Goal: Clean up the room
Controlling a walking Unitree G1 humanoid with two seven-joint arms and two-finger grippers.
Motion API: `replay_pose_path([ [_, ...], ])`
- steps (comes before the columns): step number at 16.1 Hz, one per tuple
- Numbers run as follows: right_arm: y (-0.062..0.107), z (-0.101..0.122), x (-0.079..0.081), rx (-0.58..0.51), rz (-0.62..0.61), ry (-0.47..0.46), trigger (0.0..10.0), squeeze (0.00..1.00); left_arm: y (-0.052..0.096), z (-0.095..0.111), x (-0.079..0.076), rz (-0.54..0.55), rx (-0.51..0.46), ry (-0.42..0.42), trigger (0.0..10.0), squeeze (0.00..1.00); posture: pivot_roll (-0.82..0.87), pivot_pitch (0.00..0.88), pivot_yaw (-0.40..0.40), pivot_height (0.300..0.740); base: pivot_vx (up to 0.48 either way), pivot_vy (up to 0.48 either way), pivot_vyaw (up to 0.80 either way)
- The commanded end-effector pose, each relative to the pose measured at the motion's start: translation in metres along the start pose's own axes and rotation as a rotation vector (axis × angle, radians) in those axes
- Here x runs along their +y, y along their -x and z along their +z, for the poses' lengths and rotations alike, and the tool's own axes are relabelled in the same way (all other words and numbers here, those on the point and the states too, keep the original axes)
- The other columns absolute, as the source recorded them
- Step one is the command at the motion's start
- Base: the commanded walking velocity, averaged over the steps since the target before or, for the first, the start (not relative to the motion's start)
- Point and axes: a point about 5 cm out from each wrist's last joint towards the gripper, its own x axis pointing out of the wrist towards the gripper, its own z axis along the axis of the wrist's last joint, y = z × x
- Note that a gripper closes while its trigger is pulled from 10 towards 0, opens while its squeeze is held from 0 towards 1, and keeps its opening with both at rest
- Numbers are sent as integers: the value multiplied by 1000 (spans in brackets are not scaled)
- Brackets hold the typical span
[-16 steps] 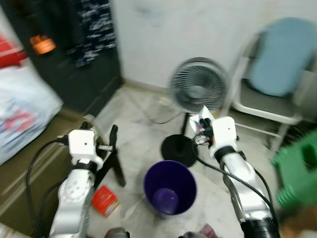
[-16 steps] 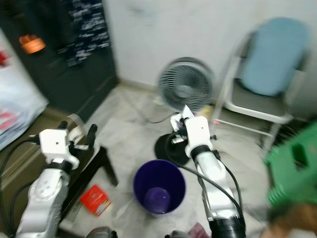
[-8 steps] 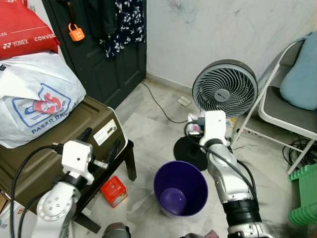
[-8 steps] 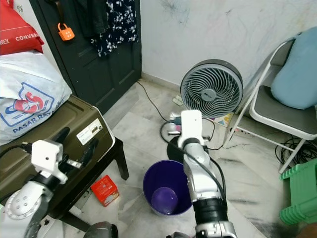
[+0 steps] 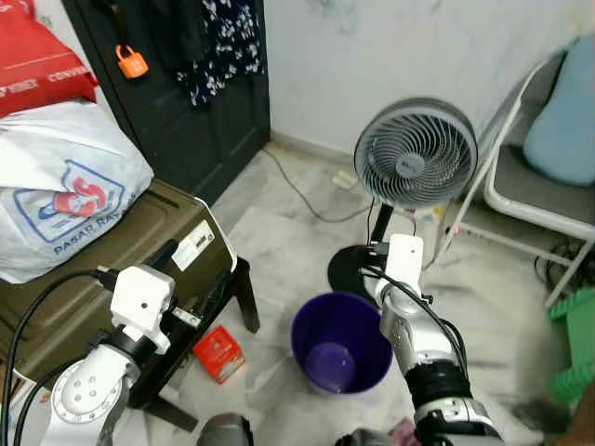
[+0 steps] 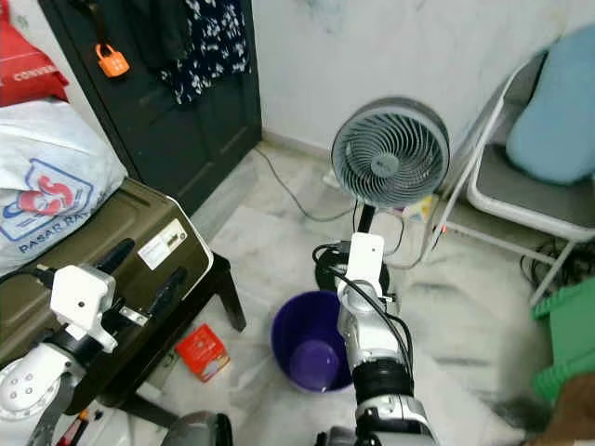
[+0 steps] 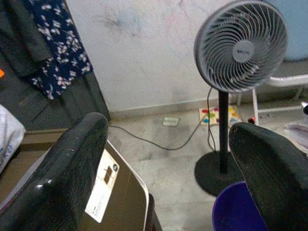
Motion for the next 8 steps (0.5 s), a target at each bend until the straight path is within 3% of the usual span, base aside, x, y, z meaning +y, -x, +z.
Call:
replay_pose_path([
  [1, -2, 5, 0, -14, -20, -18, 10000, 0, -1, 4, -1, -36, -4, -4, 10000, 0, 68, 106, 38, 740, 0, 0, -800],
  [3, -3, 2, 0, -14, -27, -30, 10000, 0, -1, 6, -1, -44, 3, -7, 10000, 0, 73, 125, 46, 740, 0, 0, -647],
  [8, -14, -1, 8, 5, 13, -49, 10000, 0, 9, 11, -3, -8, 27, -34, 10000, 0, 122, 167, 65, 740, 0, 0, 0],
])
